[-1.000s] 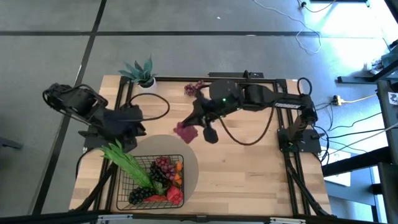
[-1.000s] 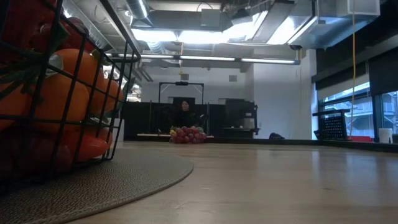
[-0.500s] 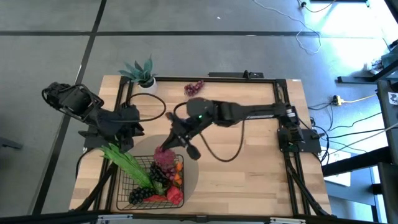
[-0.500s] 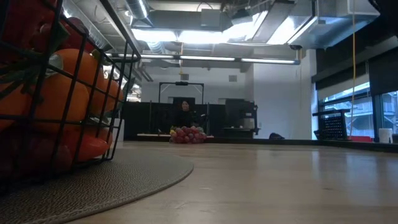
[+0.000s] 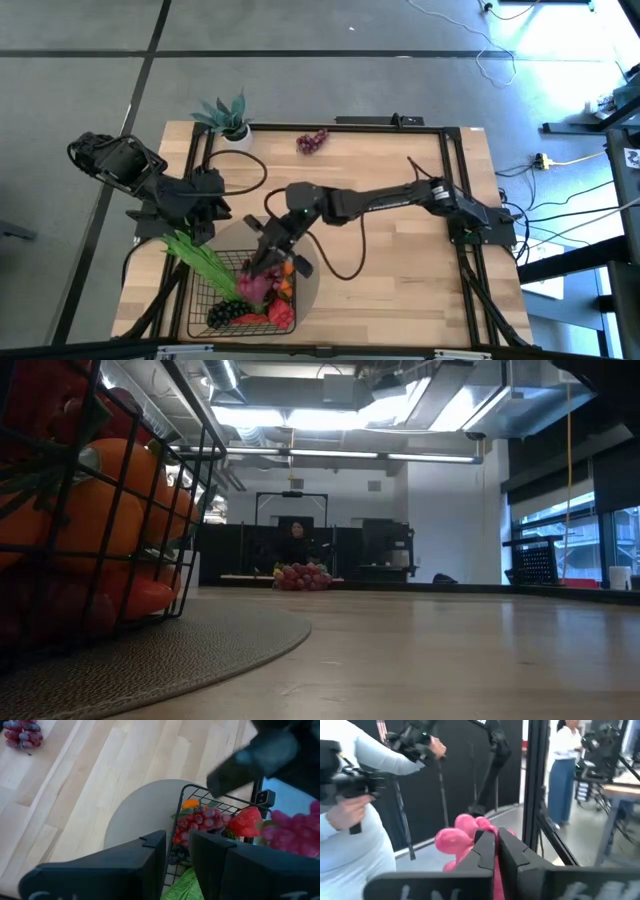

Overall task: Build produce basket
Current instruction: Put the right red grapes into the wire basket

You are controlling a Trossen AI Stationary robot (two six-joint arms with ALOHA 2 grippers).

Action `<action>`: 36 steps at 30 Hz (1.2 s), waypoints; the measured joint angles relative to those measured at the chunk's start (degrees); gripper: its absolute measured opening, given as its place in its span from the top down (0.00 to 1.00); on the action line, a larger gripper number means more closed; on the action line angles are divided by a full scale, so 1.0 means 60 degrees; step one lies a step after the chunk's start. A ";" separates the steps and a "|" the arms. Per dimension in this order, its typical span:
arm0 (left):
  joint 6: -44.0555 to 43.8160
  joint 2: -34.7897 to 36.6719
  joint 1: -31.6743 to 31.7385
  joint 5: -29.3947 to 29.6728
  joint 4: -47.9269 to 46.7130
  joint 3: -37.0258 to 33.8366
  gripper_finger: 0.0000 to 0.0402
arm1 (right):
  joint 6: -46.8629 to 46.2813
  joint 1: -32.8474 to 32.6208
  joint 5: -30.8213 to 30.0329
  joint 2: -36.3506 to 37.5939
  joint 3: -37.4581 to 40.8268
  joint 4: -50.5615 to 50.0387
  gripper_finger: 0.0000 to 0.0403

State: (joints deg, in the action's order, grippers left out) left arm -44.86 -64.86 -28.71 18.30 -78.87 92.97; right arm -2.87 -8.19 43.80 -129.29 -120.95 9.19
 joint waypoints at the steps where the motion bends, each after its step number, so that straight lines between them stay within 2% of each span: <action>1: 0.0000 0.0000 0.0000 0.0001 -0.0004 0.0000 0.82 | -0.0015 -0.0003 0.0092 -0.0097 -0.0008 0.0194 1.00; 21: 0.0000 0.0000 0.0000 0.0001 -0.0033 0.0000 0.82 | 0.0021 -0.0116 0.0476 -0.1258 -0.0006 0.0306 1.00; 36: 0.0000 0.0000 0.0004 0.0005 -0.0033 0.0000 0.82 | 0.0451 -0.0203 0.0902 -0.1848 0.0005 -0.1119 1.00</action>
State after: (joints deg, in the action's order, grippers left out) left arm -44.86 -64.86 -28.69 18.33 -79.07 92.97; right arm -0.17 -9.41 49.21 -140.38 -120.92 2.48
